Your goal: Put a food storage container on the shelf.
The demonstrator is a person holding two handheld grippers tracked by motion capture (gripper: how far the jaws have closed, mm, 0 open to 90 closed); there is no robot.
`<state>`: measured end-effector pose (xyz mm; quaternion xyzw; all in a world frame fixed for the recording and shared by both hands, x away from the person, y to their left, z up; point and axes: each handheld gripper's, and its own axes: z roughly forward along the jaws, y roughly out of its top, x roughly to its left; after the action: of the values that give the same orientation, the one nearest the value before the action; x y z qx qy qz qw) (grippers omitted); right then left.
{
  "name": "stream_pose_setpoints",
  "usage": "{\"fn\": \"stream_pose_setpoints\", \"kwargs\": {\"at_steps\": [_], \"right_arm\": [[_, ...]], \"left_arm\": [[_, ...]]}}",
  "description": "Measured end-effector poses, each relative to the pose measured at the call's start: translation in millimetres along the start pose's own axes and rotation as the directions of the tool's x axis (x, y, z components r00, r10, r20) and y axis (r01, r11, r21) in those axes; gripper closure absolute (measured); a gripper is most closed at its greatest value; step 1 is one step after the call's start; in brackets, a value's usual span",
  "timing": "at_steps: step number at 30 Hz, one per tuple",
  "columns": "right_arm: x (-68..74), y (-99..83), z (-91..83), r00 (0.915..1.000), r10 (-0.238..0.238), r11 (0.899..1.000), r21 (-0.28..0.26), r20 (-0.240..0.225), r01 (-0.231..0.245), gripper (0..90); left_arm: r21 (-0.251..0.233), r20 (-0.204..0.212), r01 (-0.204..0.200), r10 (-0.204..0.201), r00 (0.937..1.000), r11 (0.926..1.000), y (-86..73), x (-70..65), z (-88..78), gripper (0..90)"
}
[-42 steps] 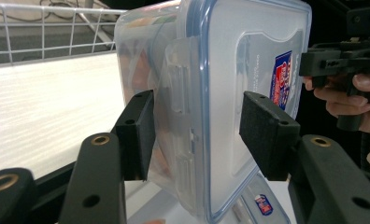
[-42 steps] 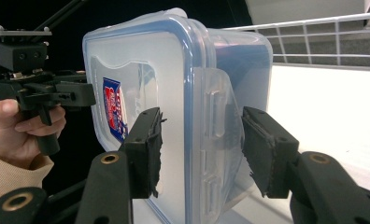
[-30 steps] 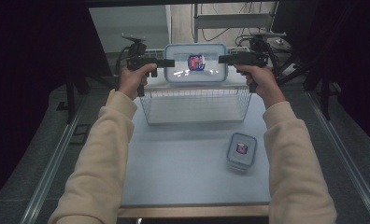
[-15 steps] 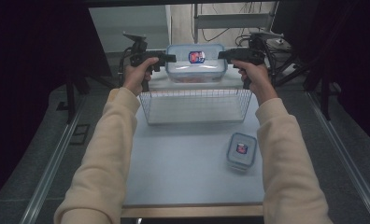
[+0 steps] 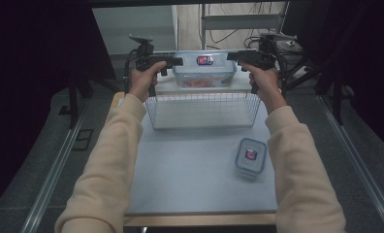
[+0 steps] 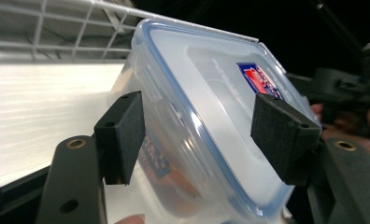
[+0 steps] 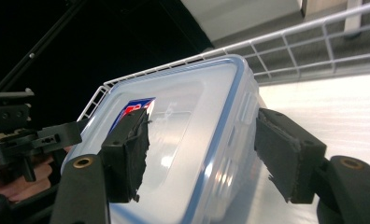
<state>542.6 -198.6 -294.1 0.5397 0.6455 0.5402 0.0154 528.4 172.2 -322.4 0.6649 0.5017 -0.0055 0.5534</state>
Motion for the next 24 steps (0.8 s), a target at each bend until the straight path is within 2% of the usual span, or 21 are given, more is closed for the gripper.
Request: {"fn": "stream_pose_setpoints", "kwargs": {"at_steps": [6,13,16,19,22,24], "right_arm": [[-0.9,-13.9,-21.3,0.9981,-0.060,0.998,-0.003,-0.016,0.060,36.6],[-6.0,-32.6,-33.5,0.9942,-0.104,0.994,0.011,-0.028,0.105,42.1],[-7.7,-38.3,-36.9,0.9929,-0.115,0.993,0.011,-0.031,0.115,46.2],[-9.4,-44.2,-40.2,0.9906,-0.133,0.991,0.010,-0.033,0.133,51.6],[-11.4,-49.4,-42.1,0.9883,-0.149,0.989,0.014,-0.032,0.149,55.2],[-13.0,-53.0,-42.8,0.9869,-0.157,0.987,0.012,-0.038,0.158,57.8]], "left_arm": [[-0.013,-0.009,-0.074,0.074,0.9972,0.9972,-16.0,-11.3,-22.2,38.2],[-0.013,-0.021,-0.109,0.109,0.9939,0.9940,-34.9,-17.0,-35.1,43.5],[-0.006,-0.024,-0.126,0.125,0.9918,0.9921,-41.8,-18.5,-37.9,48.9],[0.000,-0.019,-0.135,0.135,0.9906,0.9908,-48.5,-19.8,-38.5,57.9],[0.019,-0.034,-0.166,0.166,0.9855,0.9860,-54.4,-21.4,-38.4,65.1],[0.029,-0.020,-0.168,0.169,0.9855,0.9854,-58.5,-21.3,-37.4,70.6]]}}
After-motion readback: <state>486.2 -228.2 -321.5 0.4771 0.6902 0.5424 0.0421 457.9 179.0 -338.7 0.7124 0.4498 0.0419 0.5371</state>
